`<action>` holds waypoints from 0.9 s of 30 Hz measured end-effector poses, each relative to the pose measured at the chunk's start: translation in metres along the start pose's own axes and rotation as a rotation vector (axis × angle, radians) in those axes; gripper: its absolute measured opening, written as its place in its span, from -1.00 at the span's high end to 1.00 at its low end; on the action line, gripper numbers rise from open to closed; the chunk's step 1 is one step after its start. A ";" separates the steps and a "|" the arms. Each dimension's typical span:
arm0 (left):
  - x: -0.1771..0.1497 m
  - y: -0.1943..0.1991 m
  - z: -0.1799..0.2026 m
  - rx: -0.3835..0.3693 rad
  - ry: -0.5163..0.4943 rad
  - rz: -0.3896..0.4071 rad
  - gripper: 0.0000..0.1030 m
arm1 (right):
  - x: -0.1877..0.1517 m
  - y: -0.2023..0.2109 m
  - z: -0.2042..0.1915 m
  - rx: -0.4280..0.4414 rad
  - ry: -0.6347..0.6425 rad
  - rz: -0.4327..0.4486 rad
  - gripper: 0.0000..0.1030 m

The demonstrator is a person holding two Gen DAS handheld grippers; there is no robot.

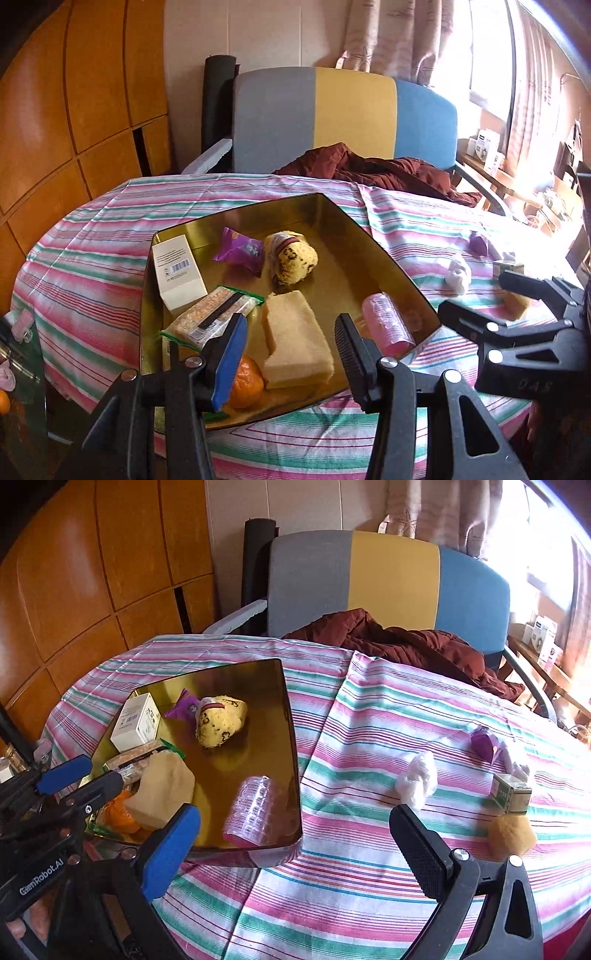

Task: Organize objects
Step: 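Move both tools back from the gold tray toward the remaining items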

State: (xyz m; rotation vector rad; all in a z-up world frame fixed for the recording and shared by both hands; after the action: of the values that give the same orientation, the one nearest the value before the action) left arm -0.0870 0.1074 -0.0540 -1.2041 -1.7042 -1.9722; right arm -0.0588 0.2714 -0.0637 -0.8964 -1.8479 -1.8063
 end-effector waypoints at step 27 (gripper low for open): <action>0.017 -0.013 0.083 -0.104 -0.181 -0.019 0.03 | 0.038 0.036 0.275 -0.460 -0.258 0.117 -0.99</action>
State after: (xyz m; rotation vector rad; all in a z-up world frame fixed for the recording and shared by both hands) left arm -0.0720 0.1920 -0.0536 -1.4471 -1.7193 -2.0406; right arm -0.0207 0.5468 -0.0344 -1.4284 -1.4940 -2.1636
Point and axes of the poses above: each gripper's, at about its wrist camera, not at the fingertips, and y roughly against the way its jaws point, z to its right, x to its top, the point moved 8 cm from there along -y, roughly the way its jaws point, and after that the axes turned 4 degrees about -y, right-handed, at the moved point
